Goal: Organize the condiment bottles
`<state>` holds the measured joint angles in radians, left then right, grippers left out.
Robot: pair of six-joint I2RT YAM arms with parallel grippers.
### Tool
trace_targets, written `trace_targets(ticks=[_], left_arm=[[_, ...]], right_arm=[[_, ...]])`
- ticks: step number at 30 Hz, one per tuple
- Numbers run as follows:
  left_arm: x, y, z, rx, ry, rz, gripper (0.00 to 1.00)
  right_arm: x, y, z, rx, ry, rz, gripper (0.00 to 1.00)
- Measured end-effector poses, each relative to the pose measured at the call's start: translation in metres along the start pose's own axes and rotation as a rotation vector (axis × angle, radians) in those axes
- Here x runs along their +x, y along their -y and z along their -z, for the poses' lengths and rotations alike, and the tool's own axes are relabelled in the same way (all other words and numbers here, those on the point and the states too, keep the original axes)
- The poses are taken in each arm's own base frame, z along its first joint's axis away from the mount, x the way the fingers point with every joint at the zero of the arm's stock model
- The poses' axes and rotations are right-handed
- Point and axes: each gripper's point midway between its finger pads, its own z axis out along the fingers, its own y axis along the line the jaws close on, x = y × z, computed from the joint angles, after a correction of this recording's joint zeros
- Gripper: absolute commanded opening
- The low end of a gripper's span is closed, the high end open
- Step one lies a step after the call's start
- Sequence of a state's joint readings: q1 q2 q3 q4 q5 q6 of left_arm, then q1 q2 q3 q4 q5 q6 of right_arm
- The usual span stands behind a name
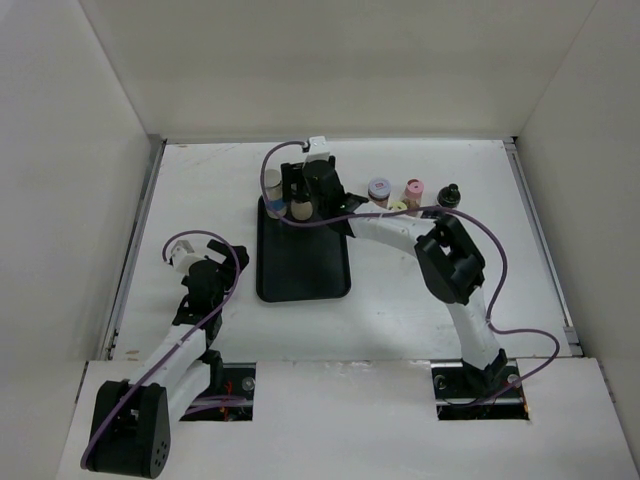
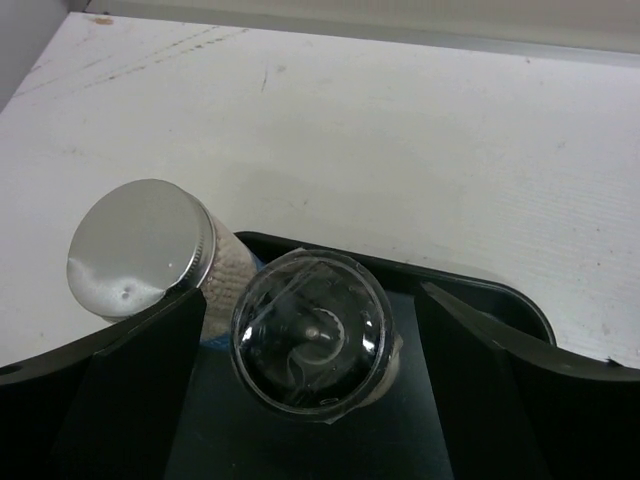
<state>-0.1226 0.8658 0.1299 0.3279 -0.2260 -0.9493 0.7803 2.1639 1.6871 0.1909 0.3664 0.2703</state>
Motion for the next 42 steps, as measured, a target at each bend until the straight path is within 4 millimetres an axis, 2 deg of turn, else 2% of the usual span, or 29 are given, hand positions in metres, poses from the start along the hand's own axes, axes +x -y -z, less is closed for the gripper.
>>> trace_targets(ticks=[2, 4, 5, 7, 9, 10, 12, 13, 16, 19, 22, 28, 35, 42], left_arm=[[0.0, 0.0, 0.0, 0.0, 0.0, 0.0, 1.0], [0.0, 0.0, 0.0, 0.0, 0.0, 0.0, 1.0], [0.0, 0.0, 0.0, 0.0, 0.0, 0.0, 1.0], [0.0, 0.0, 0.0, 0.001, 0.0, -0.001, 1.0], [0.0, 0.0, 0.0, 0.002, 0.001, -0.001, 1.0], [0.0, 0.001, 0.0, 0.002, 0.001, -0.001, 1.0], [0.0, 0.001, 0.0, 0.003, 0.001, -0.002, 1.0], [0.0, 0.001, 0.0, 0.003, 0.001, -0.003, 1.0], [0.001, 0.001, 0.0, 0.002, -0.002, -0.004, 1.0], [0.002, -0.002, -0.001, -0.005, -0.008, -0.007, 1.0], [0.003, -0.002, -0.001, -0.007, -0.008, -0.009, 1.0], [0.004, -0.002, -0.001, -0.005, -0.01, -0.017, 1.0], [0.005, -0.001, 0.0, -0.002, -0.013, -0.021, 1.0], [0.005, 0.0, 0.0, 0.001, -0.013, -0.023, 1.0]], right_arm=[[-0.001, 0.002, 0.007, 0.0, -0.001, -0.002, 0.95], [-0.004, 0.009, 0.024, 0.005, -0.006, -0.002, 0.88], [-0.008, 0.012, 0.035, 0.006, 0.0, -0.004, 0.8], [-0.021, 0.022, 0.063, 0.012, 0.025, -0.014, 0.49], [-0.037, 0.036, 0.093, 0.024, 0.067, -0.036, 0.35], [-0.047, 0.043, 0.108, 0.033, 0.091, -0.047, 0.33], [-0.062, 0.065, 0.133, 0.07, 0.139, -0.075, 0.35], [-0.068, 0.079, 0.143, 0.099, 0.161, -0.088, 0.39], [-0.065, 0.134, 0.159, 0.23, 0.178, -0.119, 0.66], [-0.038, 0.182, 0.162, 0.356, 0.125, -0.118, 0.78], [-0.009, 0.206, 0.163, 0.42, 0.049, -0.1, 0.84], [0.014, 0.215, 0.155, 0.439, -0.015, -0.083, 0.82], [0.032, 0.223, 0.145, 0.441, -0.064, -0.082, 0.73], [0.047, 0.225, 0.136, 0.447, -0.108, -0.068, 0.46]])
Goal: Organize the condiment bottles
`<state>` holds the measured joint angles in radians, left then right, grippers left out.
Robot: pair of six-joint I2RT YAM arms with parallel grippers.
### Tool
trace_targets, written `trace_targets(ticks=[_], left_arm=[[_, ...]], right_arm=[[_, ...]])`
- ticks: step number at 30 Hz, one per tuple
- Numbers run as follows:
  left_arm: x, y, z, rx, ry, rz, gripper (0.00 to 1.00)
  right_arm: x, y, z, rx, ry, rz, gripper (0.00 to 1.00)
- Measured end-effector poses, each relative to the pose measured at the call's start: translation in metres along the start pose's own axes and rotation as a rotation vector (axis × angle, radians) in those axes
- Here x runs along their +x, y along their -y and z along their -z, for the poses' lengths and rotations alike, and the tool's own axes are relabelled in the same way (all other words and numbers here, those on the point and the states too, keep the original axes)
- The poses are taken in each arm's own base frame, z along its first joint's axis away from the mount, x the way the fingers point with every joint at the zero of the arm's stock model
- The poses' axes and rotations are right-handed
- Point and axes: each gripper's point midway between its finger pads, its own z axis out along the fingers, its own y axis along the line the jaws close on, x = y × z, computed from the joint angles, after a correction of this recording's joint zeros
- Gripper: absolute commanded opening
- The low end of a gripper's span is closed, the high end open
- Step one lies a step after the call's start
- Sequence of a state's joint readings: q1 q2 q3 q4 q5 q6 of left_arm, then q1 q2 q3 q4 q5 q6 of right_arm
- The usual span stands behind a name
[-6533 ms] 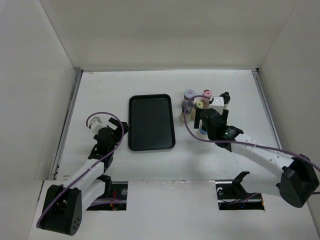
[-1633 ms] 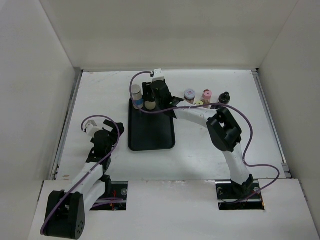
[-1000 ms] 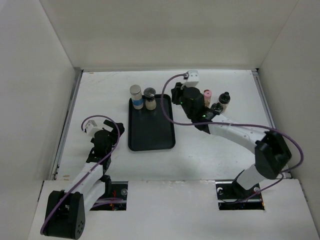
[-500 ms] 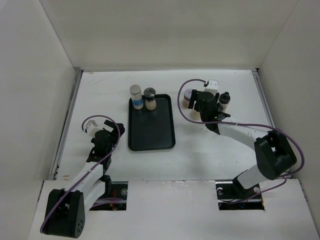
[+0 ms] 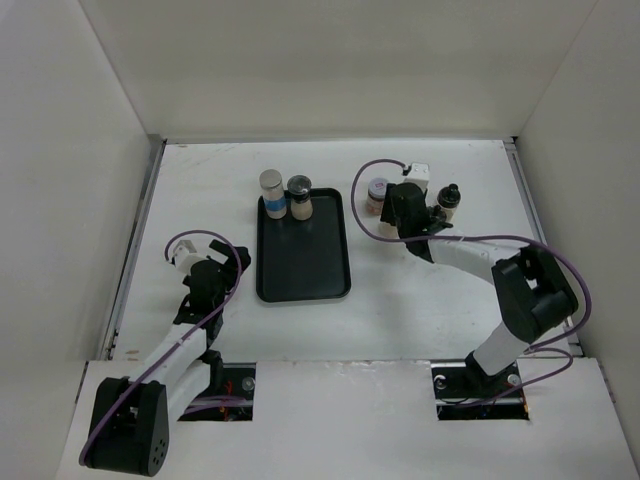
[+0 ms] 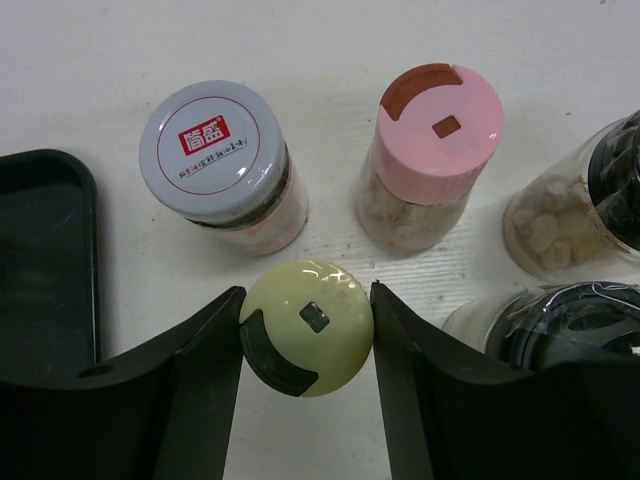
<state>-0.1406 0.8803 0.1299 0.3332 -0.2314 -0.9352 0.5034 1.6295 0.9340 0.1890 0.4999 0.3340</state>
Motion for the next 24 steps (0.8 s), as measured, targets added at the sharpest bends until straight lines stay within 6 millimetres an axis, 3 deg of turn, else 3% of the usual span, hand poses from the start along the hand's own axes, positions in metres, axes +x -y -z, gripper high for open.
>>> trace_targets(ticks=[6, 9, 11, 16, 21, 24], left_arm=[[0.0, 0.0, 0.0, 0.0, 0.001, 0.0, 1.0], [-0.001, 0.001, 0.0, 0.002, 0.003, 0.001, 1.0], [-0.001, 0.0, 0.0, 0.002, 0.003, 0.002, 1.0], [-0.002, 0.001, 0.0, 0.004, 0.008, 0.003, 1.0], [-0.008, 0.002, 0.001, 0.009, 0.025, 0.012, 1.0], [-0.009, 0.004, 0.001, 0.015, 0.029, 0.013, 1.0]], right_arm=[[-0.005, -0.003, 0.005, -0.001, 0.008, 0.006, 0.42], [-0.015, -0.021, 0.022, -0.046, 0.039, 0.029, 0.43], [-0.02, -0.049, 0.039, -0.115, 0.06, 0.042, 0.43], [-0.033, -0.148, 0.066, -0.333, 0.094, 0.053, 0.43], [-0.023, -0.237, 0.07, -0.486, 0.087, 0.076, 0.43], [-0.009, -0.272, 0.066, -0.539, 0.071, 0.099, 0.44]])
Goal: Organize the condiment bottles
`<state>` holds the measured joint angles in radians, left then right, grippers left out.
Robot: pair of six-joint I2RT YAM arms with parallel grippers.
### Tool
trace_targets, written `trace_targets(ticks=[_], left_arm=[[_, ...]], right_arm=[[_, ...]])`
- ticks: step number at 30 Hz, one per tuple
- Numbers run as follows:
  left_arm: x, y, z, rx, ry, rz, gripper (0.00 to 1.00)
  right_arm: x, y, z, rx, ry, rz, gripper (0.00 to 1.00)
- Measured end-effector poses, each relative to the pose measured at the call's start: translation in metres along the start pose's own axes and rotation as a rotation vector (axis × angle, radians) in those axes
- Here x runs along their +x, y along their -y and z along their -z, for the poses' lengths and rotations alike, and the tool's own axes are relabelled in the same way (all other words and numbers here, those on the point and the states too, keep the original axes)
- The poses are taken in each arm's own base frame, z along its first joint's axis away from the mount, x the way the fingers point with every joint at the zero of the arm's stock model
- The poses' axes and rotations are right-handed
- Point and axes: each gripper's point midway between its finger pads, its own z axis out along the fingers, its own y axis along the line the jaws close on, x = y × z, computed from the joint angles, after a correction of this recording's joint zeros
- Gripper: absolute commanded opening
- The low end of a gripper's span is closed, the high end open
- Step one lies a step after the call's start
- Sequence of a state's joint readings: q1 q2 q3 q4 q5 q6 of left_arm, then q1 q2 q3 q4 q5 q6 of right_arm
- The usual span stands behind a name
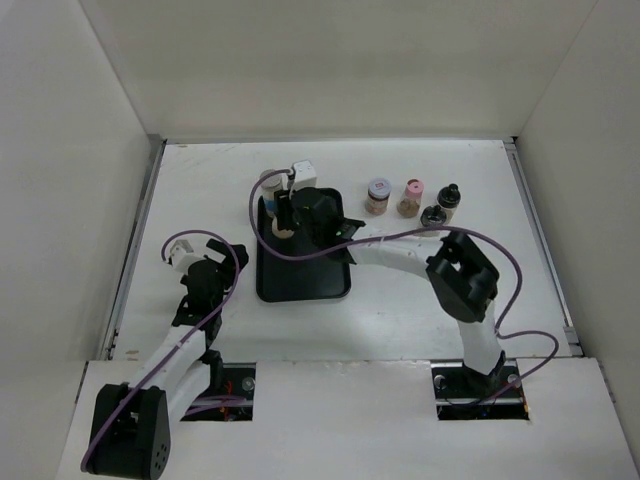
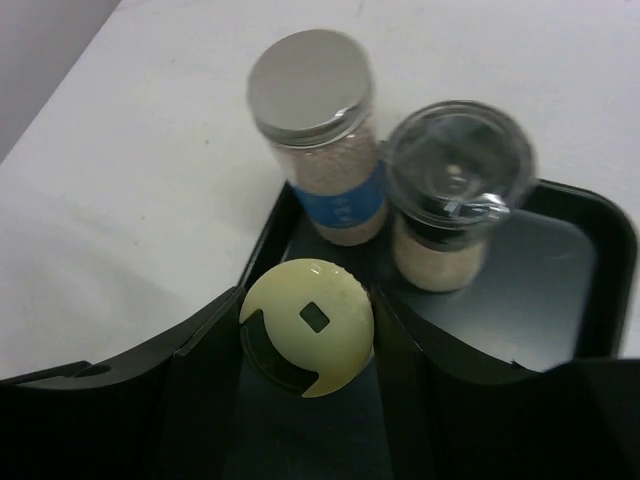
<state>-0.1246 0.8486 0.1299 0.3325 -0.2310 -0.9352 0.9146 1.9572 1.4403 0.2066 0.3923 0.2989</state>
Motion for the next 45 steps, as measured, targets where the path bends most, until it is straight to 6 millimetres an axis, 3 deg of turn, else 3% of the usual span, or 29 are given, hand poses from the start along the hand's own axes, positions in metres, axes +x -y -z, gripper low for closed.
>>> trace_targets(ticks=[3, 9, 21, 25, 29, 32, 34, 36, 38, 40, 42, 45], left_arm=[[0.0, 0.0, 0.0, 0.0, 0.0, 0.0, 1.0], [0.001, -0.001, 0.0, -0.002, -0.005, -0.001, 1.0], [0.002, -0.001, 0.0, -0.003, -0.008, -0.001, 1.0], [0.002, -0.002, -0.001, -0.006, -0.009, -0.002, 1.0], [0.002, -0.002, -0.001, -0.006, -0.009, -0.002, 1.0], [0.002, -0.001, 0.0, -0.005, -0.009, -0.002, 1.0], [0.002, -0.001, -0.001, -0.005, -0.009, -0.002, 1.0], [0.003, -0.001, 0.0, -0.004, -0.01, -0.002, 1.0], [0.003, -0.001, 0.0, -0.004, -0.011, -0.003, 1.0], [0.003, -0.001, 0.0, -0.005, -0.012, -0.003, 1.0], [0.003, -0.001, 0.0, -0.005, -0.012, -0.004, 1.0], [0.003, -0.001, 0.0, -0.004, -0.012, -0.004, 1.0]], right_arm=[[0.013, -0.015, -0.017, -0.027, -0.029, 0.017, 0.45], [0.033, -0.019, -0.034, -0.038, -0.078, 0.041, 0.47], [0.045, -0.022, -0.04, -0.05, -0.103, 0.038, 0.9], [0.042, -0.019, -0.025, -0.063, -0.109, 0.038, 0.92], [0.017, -0.005, 0.014, -0.074, -0.078, 0.024, 0.86], [-0.02, 0.021, 0.045, -0.061, 0.0, -0.015, 0.67], [-0.048, 0.055, 0.056, -0.009, 0.067, -0.056, 0.55], [-0.071, 0.103, 0.059, 0.088, 0.132, -0.102, 0.53], [-0.077, 0.152, 0.057, 0.204, 0.156, -0.128, 0.57], [-0.071, 0.195, 0.053, 0.312, 0.147, -0.139, 0.74], [-0.057, 0.222, 0.046, 0.383, 0.117, -0.139, 0.87], [-0.026, 0.244, 0.033, 0.438, 0.032, -0.12, 0.93]])
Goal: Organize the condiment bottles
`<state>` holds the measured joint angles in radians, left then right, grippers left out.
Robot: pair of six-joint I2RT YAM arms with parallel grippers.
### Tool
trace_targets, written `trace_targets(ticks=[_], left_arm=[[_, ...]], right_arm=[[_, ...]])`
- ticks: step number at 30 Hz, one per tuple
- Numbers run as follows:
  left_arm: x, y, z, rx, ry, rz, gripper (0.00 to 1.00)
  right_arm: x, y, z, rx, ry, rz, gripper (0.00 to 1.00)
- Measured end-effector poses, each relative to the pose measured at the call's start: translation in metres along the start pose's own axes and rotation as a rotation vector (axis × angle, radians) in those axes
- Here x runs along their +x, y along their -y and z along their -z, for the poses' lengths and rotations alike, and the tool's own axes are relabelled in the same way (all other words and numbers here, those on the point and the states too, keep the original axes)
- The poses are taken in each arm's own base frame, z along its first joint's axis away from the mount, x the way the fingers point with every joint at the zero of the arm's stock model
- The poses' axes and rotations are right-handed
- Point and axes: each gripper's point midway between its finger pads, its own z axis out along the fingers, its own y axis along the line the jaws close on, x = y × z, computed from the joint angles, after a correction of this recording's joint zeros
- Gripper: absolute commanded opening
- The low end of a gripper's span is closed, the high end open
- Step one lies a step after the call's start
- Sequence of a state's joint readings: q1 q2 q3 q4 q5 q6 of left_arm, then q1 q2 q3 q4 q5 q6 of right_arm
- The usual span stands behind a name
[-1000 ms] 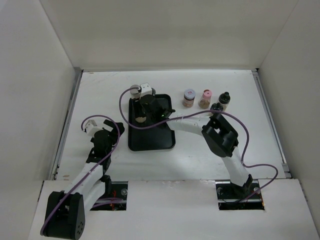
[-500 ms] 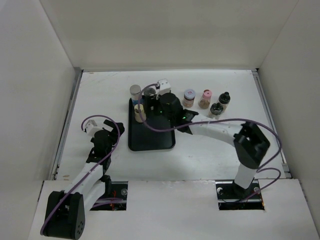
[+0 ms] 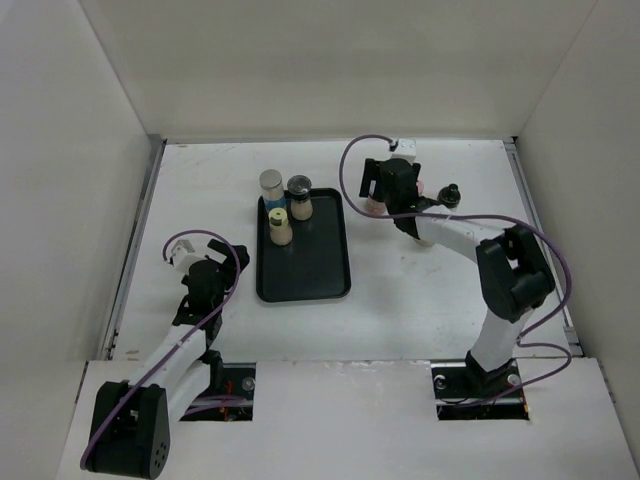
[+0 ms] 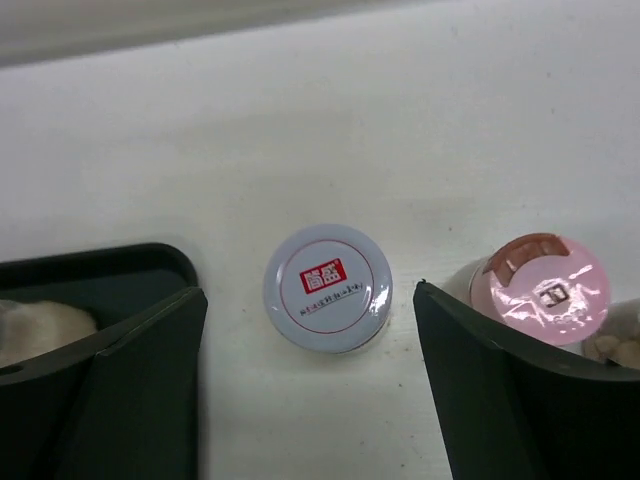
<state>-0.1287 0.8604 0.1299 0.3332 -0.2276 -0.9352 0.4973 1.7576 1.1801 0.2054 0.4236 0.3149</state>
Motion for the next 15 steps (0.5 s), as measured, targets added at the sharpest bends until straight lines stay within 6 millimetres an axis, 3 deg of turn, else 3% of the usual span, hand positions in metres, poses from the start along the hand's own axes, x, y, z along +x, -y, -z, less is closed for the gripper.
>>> trace_targets(ticks=[6, 12, 15], left_arm=[[0.002, -0.001, 0.0, -0.005, -0.007, -0.003, 1.0], [0.007, -0.005, -0.002, -0.019, -0.021, -0.009, 1.0], [0.006, -0.004, -0.003, -0.013, -0.017, -0.007, 1.0]], right_arm=[[0.037, 0.007, -0.019, 0.035, -0.105, 0.055, 0.91], [0.039, 0.004, -0.025, 0.035, -0.112, 0.058, 0.84], [0.04, 0.003, -0.031, 0.039, -0.113, 0.065, 0.75]])
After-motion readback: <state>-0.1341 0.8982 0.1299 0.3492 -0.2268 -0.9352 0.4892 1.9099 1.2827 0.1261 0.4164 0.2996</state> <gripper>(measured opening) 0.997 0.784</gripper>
